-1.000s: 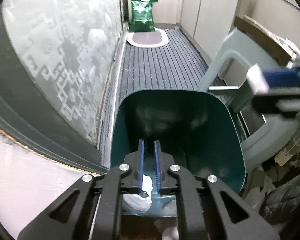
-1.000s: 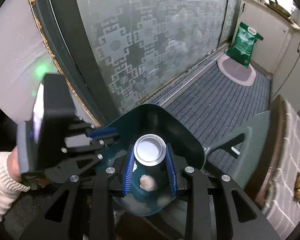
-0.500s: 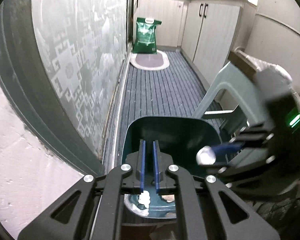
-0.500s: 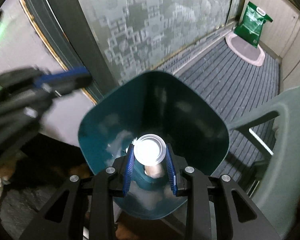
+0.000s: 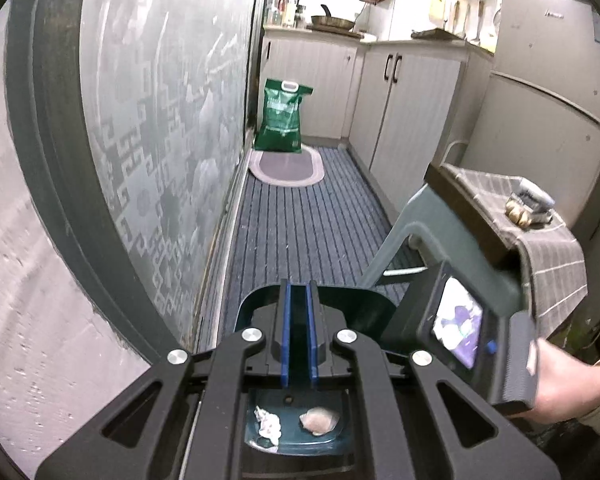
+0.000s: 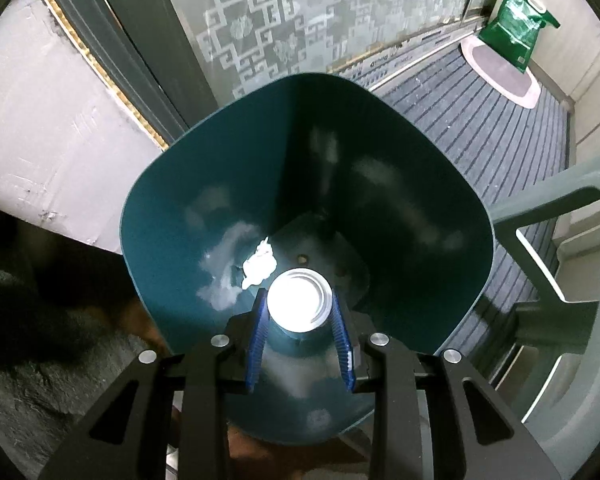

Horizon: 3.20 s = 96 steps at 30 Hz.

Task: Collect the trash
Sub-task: 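Lower the clear lid into the teal bin and open the right gripper, then return both grippers from the bin to the cloth-covered stool, then grasp the blue-white wipes pack with the right gripper while the left gripper grasps the ginger root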

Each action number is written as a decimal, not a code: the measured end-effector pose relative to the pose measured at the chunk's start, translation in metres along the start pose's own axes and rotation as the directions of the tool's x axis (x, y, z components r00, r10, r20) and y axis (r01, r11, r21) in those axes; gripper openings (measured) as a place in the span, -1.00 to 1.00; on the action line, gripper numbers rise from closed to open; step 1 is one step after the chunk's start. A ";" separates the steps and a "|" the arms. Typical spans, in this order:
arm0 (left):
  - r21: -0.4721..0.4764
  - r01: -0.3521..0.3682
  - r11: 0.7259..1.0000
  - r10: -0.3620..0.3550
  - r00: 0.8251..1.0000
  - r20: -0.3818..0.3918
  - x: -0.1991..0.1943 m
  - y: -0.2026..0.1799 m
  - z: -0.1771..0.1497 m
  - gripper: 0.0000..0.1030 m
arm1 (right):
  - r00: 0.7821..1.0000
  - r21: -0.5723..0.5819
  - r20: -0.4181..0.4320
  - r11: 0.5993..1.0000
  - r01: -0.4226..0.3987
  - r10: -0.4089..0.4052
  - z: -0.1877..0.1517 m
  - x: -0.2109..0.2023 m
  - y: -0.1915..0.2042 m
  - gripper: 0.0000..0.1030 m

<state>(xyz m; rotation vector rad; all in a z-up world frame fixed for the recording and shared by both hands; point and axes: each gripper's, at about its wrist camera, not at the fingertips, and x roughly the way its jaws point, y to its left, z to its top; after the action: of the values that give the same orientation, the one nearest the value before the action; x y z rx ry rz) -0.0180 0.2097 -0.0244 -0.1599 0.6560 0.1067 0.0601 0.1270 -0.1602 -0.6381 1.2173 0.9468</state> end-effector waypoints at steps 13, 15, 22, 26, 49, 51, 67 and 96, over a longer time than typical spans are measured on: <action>-0.017 0.005 1.000 -0.003 0.996 0.091 -0.016 -0.004 0.013 -0.81 | 0.996 -0.022 0.074 0.999 -0.040 0.041 0.003 -0.025 0.007 -0.09; -0.017 0.005 1.000 -0.003 0.993 0.115 -0.021 -0.005 0.017 -0.81 | 0.993 -0.028 0.109 0.999 -0.045 0.048 0.005 -0.038 0.010 -0.09; -0.037 0.054 0.998 -0.046 0.983 0.180 -0.035 -0.011 0.033 -0.80 | 0.966 -0.042 0.245 0.997 -0.071 0.079 0.008 -0.092 0.015 -0.28; -0.029 0.056 0.998 -0.049 0.978 0.203 -0.036 -0.021 0.041 -0.77 | 0.942 -0.039 0.331 0.998 -0.056 0.065 0.005 -0.126 0.009 -0.37; 0.131 0.180 0.975 -0.197 0.971 0.135 0.016 -0.134 0.059 -0.18 | 0.842 0.263 0.511 0.964 0.038 -0.173 -0.076 -0.234 -0.139 -0.42; 0.157 0.203 0.967 -0.222 0.968 0.115 0.023 -0.149 0.059 -0.04 | 0.839 0.286 0.509 0.957 0.044 -0.190 -0.084 -0.241 -0.149 -0.38; 0.222 0.305 0.926 -0.299 0.952 -0.060 0.085 -0.228 0.058 0.18 | 0.815 0.435 0.511 0.900 0.027 -0.272 -0.123 -0.276 -0.235 0.41; 0.219 0.250 0.943 -0.231 0.967 -0.111 0.121 -0.259 0.059 -0.05 | 0.841 0.542 0.446 0.840 0.019 -0.307 -0.153 -0.238 -0.281 0.83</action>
<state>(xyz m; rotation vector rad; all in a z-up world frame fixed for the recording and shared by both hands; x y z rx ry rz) 0.1511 -0.0278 -0.0227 -0.0184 0.7224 -0.2133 0.2148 -0.1989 0.0089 -0.0329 0.8460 0.5393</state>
